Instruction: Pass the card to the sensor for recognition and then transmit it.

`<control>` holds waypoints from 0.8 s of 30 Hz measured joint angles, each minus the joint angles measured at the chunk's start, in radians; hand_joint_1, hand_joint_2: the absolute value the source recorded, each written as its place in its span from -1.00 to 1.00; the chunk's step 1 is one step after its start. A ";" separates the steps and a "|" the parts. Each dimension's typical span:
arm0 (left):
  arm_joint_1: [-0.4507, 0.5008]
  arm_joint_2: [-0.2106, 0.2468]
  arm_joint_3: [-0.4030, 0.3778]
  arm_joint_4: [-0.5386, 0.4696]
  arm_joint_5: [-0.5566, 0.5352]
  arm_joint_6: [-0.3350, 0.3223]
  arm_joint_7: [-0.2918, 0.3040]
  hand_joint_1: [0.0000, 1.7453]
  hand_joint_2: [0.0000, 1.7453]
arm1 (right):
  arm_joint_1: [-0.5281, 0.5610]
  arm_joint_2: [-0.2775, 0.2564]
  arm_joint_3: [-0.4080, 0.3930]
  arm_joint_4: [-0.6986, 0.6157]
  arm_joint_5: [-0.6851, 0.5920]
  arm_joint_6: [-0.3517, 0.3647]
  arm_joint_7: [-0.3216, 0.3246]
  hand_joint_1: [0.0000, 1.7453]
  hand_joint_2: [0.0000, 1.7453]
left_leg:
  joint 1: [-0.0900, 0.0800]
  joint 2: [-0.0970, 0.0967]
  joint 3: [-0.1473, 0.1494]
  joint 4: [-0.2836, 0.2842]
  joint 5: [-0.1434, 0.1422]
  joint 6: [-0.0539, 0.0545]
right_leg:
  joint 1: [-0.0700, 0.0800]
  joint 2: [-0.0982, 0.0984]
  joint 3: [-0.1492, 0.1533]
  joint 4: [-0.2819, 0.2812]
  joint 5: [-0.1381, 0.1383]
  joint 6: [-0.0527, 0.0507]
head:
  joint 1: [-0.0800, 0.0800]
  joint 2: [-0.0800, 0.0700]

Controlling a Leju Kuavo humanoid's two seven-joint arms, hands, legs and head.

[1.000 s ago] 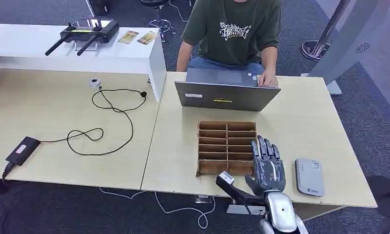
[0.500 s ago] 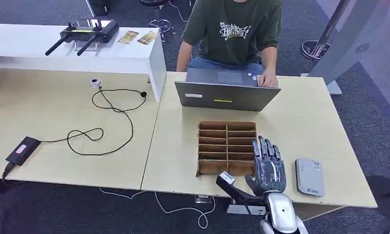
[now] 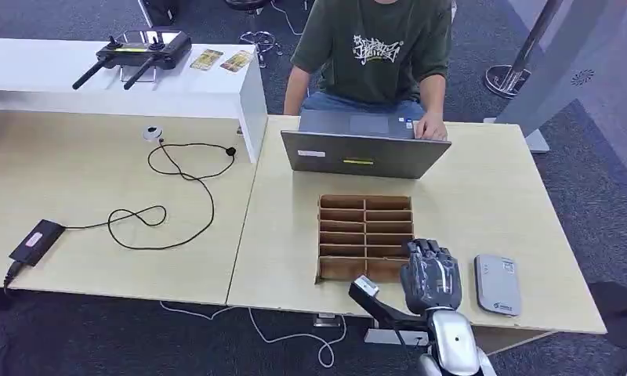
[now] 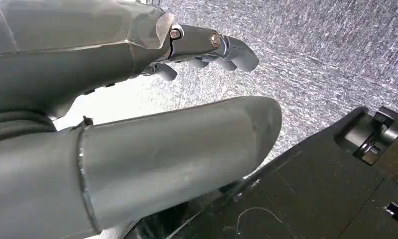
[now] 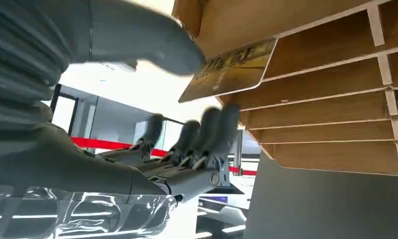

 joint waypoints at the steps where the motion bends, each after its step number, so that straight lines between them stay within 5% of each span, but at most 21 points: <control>1: 0.000 0.000 0.000 0.000 0.000 0.000 0.000 -1.00 -1.00 | 0.001 0.000 0.000 -0.002 0.000 0.008 0.000 1.00 1.00 | 0.000 0.000 0.000 0.000 0.000 0.000 | 0.000 0.000 0.000 0.000 0.000 0.000 | 0.000 0.000; 24: 0.002 0.000 0.000 0.000 0.018 0.022 -0.006 -1.00 -1.00 | 0.017 0.000 -0.006 -0.025 0.000 0.008 -0.013 1.00 1.00 | 0.000 0.000 0.000 0.000 0.000 0.000 | 0.000 0.000 0.000 0.000 0.000 0.000 | 0.000 0.000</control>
